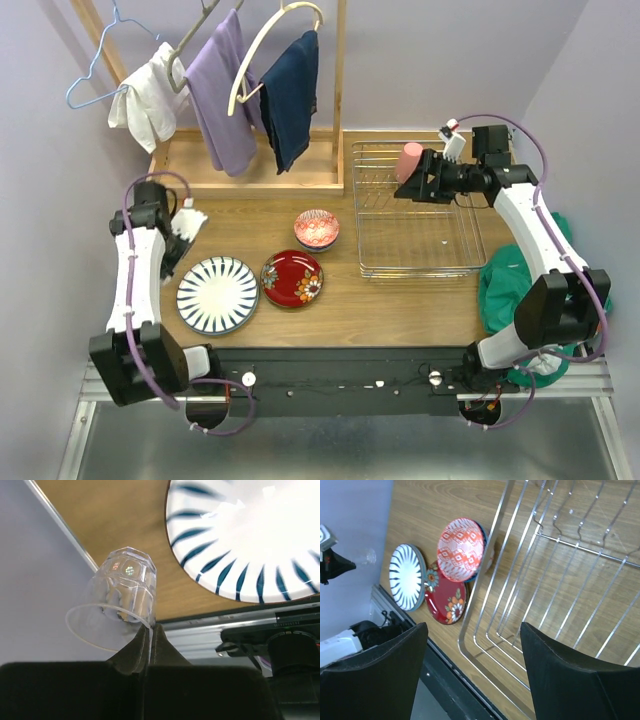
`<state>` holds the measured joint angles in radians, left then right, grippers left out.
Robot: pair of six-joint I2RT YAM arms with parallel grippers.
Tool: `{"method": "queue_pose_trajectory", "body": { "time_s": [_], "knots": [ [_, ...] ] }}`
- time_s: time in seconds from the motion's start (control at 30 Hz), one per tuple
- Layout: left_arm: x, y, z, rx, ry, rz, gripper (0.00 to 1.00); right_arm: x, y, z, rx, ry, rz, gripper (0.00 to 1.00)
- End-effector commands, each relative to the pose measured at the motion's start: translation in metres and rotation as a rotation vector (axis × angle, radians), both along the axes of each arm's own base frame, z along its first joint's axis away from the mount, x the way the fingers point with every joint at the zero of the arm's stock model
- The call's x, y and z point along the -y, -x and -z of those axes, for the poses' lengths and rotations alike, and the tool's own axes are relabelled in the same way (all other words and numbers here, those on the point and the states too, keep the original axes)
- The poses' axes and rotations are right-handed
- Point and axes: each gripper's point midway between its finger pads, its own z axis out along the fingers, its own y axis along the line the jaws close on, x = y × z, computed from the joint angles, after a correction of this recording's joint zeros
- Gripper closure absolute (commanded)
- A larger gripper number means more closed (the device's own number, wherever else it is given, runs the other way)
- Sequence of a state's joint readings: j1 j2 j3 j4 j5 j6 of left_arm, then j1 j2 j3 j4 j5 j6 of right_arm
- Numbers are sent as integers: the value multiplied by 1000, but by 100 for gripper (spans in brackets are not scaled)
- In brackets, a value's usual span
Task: Load the mixed dishes into the dish rack
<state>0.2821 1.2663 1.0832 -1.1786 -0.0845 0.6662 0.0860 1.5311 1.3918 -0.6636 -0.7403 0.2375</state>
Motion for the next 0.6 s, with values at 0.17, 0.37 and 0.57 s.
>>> {"method": "queue_pose_trajectory", "body": {
  "time_s": [0.17,0.37,0.57],
  "knots": [
    [119,-60,-120,467,-79,537,100,-40,24,-62,-26,-362,-200,0],
    [187,-92,-152,627,-123,721,100,-50,45,-63,-321,-581,-222,0],
    [265,-103,-164,689,-154,913,100,-49,61,-55,-423,-588,-173,0]
  ]
}}
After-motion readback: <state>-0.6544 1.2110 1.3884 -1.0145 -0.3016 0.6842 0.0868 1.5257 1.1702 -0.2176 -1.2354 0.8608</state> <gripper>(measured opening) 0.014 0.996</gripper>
